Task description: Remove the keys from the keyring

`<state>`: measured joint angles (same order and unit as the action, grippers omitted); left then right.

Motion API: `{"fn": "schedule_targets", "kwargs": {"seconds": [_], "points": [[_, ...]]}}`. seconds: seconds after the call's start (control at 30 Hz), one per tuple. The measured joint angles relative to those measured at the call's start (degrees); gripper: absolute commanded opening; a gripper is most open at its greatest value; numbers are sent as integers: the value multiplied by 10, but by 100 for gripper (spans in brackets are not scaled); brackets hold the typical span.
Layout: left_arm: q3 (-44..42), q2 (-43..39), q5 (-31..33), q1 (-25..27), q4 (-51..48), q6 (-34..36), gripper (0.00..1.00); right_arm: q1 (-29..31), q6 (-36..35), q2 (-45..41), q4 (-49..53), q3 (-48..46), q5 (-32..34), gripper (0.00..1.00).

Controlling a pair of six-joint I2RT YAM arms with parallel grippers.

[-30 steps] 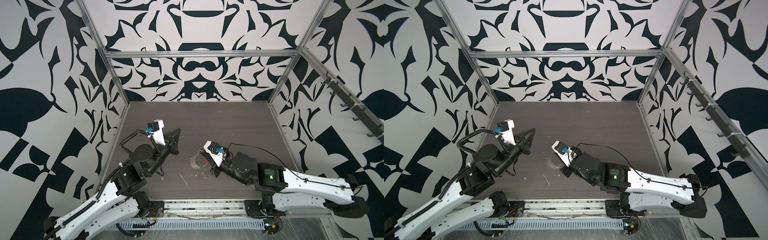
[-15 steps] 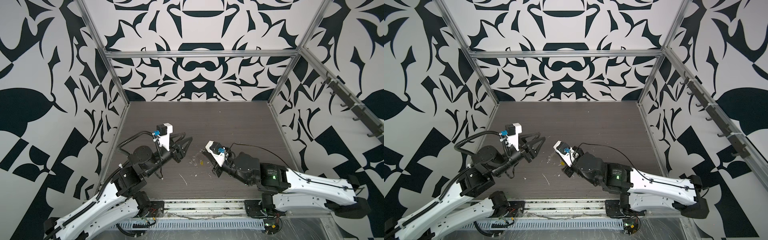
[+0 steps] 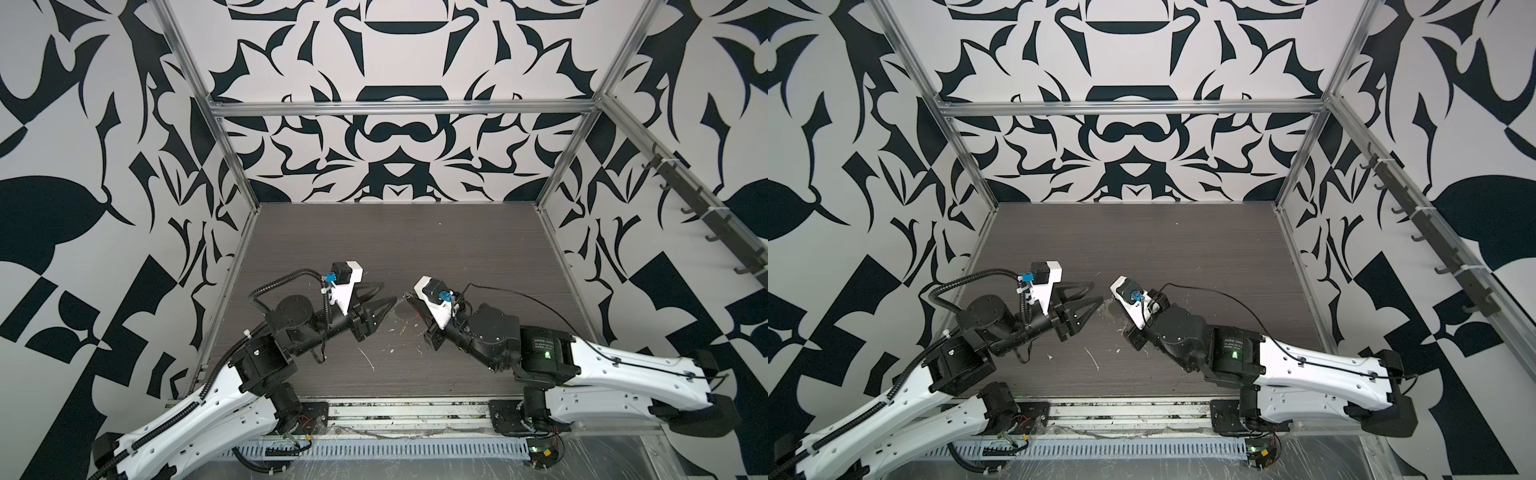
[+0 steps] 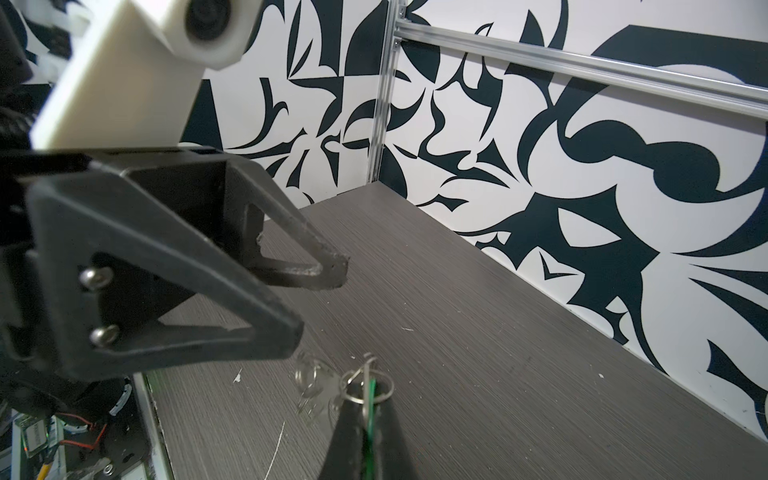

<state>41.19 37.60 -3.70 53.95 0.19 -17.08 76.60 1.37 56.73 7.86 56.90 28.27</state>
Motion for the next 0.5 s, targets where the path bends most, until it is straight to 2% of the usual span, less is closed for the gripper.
{"fn": "schedule_targets", "kwargs": {"seconds": [0.23, 0.37, 0.5], "points": [[-7, 1, -11, 9, 0, 11, 54, 0, 9, 4, -6, 0, 15, 0], [-11, 3, 12, 35, 0, 30, 55, 0, 14, 12, -9, 0, 17, 0], [-11, 17, 57, 73, 1, 57, 51, 0, 16, 16, -9, 0, 18, 0]]}}
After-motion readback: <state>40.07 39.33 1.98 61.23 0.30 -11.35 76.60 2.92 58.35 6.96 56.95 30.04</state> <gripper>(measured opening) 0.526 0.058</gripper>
